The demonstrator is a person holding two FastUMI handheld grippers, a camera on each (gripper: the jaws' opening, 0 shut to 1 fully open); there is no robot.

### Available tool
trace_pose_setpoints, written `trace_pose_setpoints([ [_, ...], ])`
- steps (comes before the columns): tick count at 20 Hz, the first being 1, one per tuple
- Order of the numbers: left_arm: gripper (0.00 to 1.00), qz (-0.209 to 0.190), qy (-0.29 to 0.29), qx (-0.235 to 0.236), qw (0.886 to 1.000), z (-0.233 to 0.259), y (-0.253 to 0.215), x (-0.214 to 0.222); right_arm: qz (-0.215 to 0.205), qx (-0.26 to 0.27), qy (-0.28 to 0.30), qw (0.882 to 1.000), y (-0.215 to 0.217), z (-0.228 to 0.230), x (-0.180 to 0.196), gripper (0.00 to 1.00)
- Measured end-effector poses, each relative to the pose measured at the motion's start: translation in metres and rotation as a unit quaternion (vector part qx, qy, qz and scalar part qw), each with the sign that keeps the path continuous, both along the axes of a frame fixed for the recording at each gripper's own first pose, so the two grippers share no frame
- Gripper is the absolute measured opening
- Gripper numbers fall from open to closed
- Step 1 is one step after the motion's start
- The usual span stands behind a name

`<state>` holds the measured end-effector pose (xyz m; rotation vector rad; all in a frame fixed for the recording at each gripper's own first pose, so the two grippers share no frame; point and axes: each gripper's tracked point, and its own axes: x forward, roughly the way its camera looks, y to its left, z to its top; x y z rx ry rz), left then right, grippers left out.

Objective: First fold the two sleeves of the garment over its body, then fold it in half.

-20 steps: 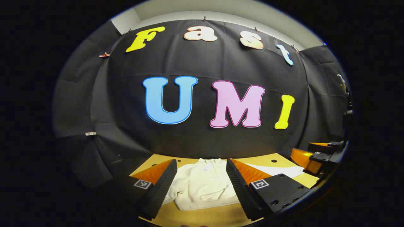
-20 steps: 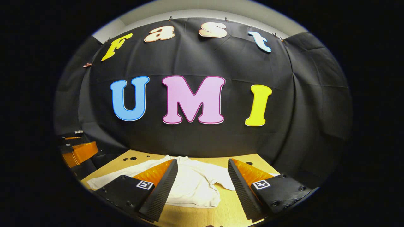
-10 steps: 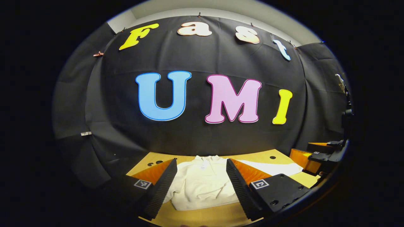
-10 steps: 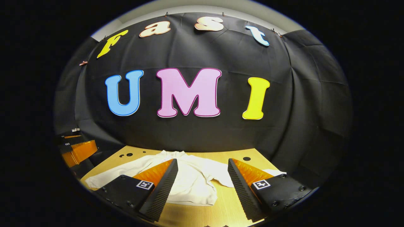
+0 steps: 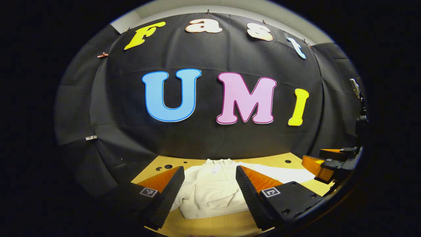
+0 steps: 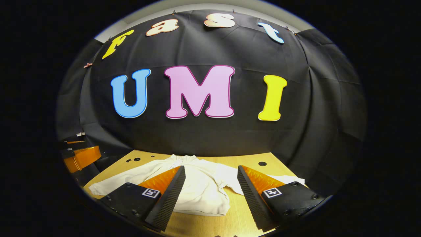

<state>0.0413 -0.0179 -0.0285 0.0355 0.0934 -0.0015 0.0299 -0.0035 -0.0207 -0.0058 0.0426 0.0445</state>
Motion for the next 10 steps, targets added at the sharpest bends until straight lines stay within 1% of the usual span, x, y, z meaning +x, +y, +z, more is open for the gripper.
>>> trace_pose_setpoints([
  [1,0.98,0.007,0.003,0.003,1.000,-0.002,0.003,0.002,0.003,0.006,0.004,1.000,-0.002,-0.004,0.004,0.97],
  [2,0.98,0.011,0.006,0.005,1.000,-0.002,0.005,0.004,-0.002,0.012,0.007,1.000,-0.009,-0.008,0.011,0.97],
  [6,0.98,0.024,0.017,0.008,1.000,-0.009,0.009,0.007,-0.039,0.008,0.022,0.999,-0.051,-0.022,0.038,0.97],
  [7,0.96,0.028,0.021,0.008,0.999,-0.012,0.010,0.008,-0.048,0.005,0.024,0.999,-0.063,-0.026,0.044,0.97],
  [8,0.98,0.034,0.024,0.008,0.999,-0.014,0.010,0.009,-0.055,0.004,0.028,0.998,-0.074,-0.029,0.052,0.98],
  [10,0.98,0.041,0.029,0.009,0.999,-0.018,0.009,0.013,-0.066,0.003,0.043,0.997,-0.094,-0.042,0.064,0.98],
])
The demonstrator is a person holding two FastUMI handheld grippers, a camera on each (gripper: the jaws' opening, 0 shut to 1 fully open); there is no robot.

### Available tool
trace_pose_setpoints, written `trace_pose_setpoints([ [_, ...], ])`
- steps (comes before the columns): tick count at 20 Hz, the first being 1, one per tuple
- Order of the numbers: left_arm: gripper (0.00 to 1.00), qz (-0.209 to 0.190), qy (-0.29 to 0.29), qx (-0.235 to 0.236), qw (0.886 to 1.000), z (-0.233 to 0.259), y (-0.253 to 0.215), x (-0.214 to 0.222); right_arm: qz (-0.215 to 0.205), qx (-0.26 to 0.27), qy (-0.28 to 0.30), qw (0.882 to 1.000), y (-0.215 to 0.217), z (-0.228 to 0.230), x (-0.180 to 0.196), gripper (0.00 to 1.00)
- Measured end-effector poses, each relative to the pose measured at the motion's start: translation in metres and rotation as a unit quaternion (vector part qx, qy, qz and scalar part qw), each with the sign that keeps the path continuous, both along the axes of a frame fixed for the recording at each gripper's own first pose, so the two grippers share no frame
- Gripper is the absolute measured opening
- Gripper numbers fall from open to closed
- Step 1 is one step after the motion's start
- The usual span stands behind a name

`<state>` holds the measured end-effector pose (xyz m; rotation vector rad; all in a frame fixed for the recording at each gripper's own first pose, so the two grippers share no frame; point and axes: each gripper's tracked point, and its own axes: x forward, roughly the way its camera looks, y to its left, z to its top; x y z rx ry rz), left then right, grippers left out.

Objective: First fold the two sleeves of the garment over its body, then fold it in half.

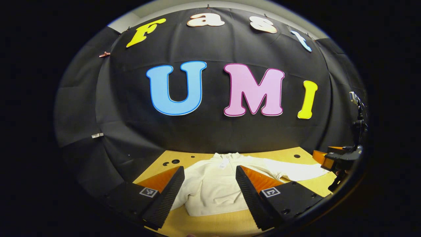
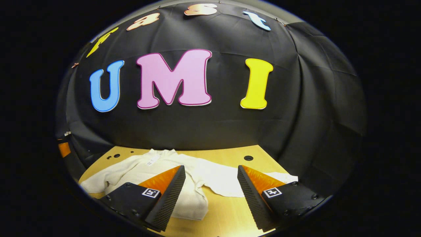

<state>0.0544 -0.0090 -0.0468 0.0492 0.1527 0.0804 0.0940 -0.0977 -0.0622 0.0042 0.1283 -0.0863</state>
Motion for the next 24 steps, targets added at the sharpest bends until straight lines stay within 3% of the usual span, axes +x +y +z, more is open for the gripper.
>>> trace_pose_setpoints([
  [4,0.98,0.005,0.007,0.006,1.000,-0.005,-0.009,0.010,-0.036,0.018,0.028,0.999,-0.044,-0.023,0.021,0.98],
  [14,0.98,0.007,0.037,0.014,0.999,-0.027,-0.044,0.027,-0.121,0.006,0.091,0.988,-0.190,-0.075,0.067,0.98],
  [18,0.98,-0.013,0.051,0.027,0.998,-0.037,-0.066,0.037,-0.146,-0.002,0.132,0.980,-0.242,-0.110,0.084,0.98],
  [24,0.99,-0.028,0.062,0.027,0.997,-0.044,-0.088,0.044,-0.182,0.030,0.197,0.963,-0.293,-0.167,0.086,0.98],
])
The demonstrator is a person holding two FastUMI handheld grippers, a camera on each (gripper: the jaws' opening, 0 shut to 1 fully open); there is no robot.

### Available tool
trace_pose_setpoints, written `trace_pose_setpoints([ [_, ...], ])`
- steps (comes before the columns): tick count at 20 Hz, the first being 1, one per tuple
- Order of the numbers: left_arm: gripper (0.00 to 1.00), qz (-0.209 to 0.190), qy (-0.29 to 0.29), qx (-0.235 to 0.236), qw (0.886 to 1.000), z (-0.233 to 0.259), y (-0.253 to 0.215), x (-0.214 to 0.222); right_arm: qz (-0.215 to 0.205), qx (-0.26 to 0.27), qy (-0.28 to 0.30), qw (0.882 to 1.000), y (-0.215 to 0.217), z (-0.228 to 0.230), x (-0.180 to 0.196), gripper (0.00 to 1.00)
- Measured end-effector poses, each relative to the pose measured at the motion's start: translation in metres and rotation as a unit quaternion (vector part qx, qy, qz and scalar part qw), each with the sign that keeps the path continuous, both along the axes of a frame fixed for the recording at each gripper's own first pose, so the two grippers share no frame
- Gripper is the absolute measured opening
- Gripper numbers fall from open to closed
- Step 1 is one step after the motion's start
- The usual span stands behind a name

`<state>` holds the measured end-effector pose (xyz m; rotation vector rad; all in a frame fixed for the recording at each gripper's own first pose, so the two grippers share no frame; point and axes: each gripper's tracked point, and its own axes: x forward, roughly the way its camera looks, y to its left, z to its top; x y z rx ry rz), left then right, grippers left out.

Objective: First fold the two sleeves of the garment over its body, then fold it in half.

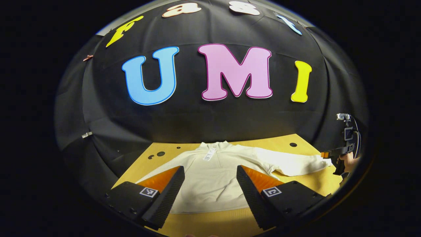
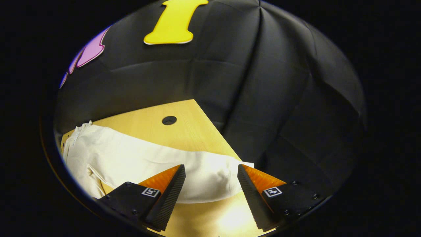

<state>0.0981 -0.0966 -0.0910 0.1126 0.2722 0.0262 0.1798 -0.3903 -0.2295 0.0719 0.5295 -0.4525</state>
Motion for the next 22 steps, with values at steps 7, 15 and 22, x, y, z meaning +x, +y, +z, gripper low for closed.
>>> trace_pose_setpoints([
  [7,0.99,-0.004,0.029,-0.001,1.000,-0.015,-0.004,0.001,-0.020,0.033,0.048,0.998,-0.017,-0.044,0.000,0.98],
  [15,0.99,-0.010,0.035,0.005,0.999,-0.017,-0.005,0.001,-0.055,0.070,0.037,0.995,-0.022,-0.057,-0.005,0.98],
  [22,0.99,0.002,0.039,-0.002,0.999,-0.015,-0.005,0.000,-0.027,0.062,0.030,0.997,-0.014,-0.056,-0.002,0.81],
])
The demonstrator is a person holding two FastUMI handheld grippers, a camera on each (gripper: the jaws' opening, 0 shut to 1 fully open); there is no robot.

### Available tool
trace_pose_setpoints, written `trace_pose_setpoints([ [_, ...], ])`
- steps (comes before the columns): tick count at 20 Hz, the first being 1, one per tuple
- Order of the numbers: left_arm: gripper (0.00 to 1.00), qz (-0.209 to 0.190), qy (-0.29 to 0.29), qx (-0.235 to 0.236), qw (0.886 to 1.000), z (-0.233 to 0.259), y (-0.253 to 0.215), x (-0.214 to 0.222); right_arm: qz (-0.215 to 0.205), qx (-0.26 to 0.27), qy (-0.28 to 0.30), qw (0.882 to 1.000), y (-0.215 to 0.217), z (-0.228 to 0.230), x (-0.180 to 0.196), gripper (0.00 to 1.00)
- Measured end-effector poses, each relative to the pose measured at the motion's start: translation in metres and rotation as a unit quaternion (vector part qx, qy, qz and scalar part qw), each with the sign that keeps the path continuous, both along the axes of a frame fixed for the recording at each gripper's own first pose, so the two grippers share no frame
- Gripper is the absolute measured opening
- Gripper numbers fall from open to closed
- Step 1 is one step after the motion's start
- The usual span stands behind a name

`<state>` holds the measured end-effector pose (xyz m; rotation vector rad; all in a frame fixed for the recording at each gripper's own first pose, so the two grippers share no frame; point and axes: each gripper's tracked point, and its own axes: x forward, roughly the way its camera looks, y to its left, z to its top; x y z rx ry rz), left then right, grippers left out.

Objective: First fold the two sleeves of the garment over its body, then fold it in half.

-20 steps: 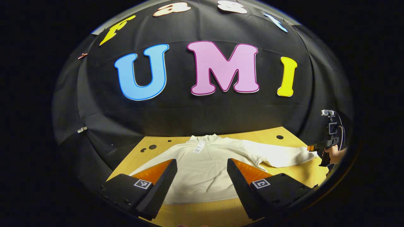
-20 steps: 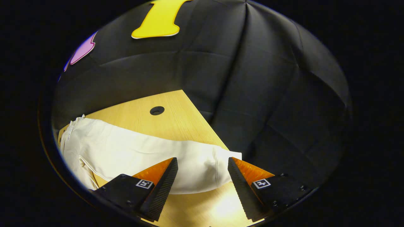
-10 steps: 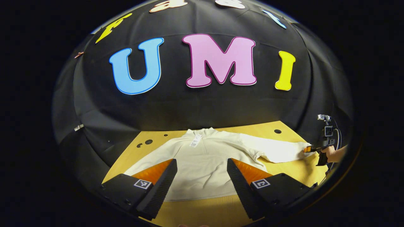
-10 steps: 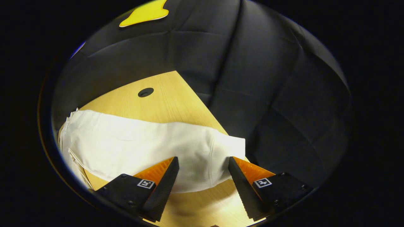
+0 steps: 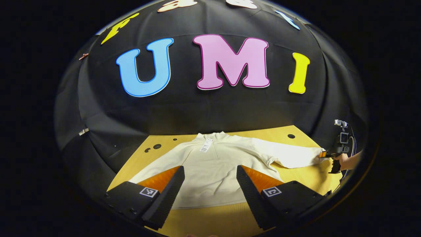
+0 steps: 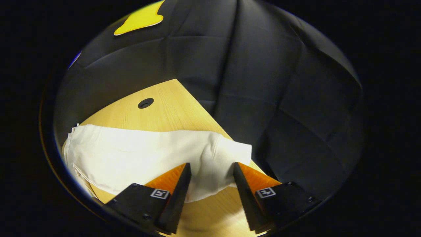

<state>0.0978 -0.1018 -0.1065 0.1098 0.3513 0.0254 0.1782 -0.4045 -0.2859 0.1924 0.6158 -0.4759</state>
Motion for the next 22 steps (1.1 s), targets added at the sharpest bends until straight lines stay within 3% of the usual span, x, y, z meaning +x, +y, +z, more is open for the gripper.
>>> trace_pose_setpoints([
  [3,0.99,0.000,-0.001,0.003,1.000,-0.001,0.000,-0.001,0.021,-0.046,0.011,0.999,0.012,-0.002,0.008,0.46],
  [4,0.99,0.000,-0.002,0.004,1.000,0.000,0.000,-0.001,0.025,-0.064,0.015,0.998,0.014,-0.002,0.009,0.23],
  [9,0.99,0.000,0.001,0.004,1.000,0.000,0.001,-0.002,0.033,-0.042,0.028,0.998,0.018,0.005,0.005,0.00],
  [10,0.99,0.003,-0.002,0.002,1.000,0.002,0.002,-0.002,0.033,-0.036,0.032,0.998,0.020,0.005,0.006,0.06],
  [14,0.99,0.016,-0.012,-0.007,1.000,0.002,0.003,0.002,0.034,-0.033,0.018,0.999,0.027,0.028,0.015,0.06],
  [22,0.99,0.060,-0.027,-0.027,0.998,0.002,0.021,-0.003,0.130,-0.059,-0.045,0.989,0.105,0.142,0.057,0.06],
])
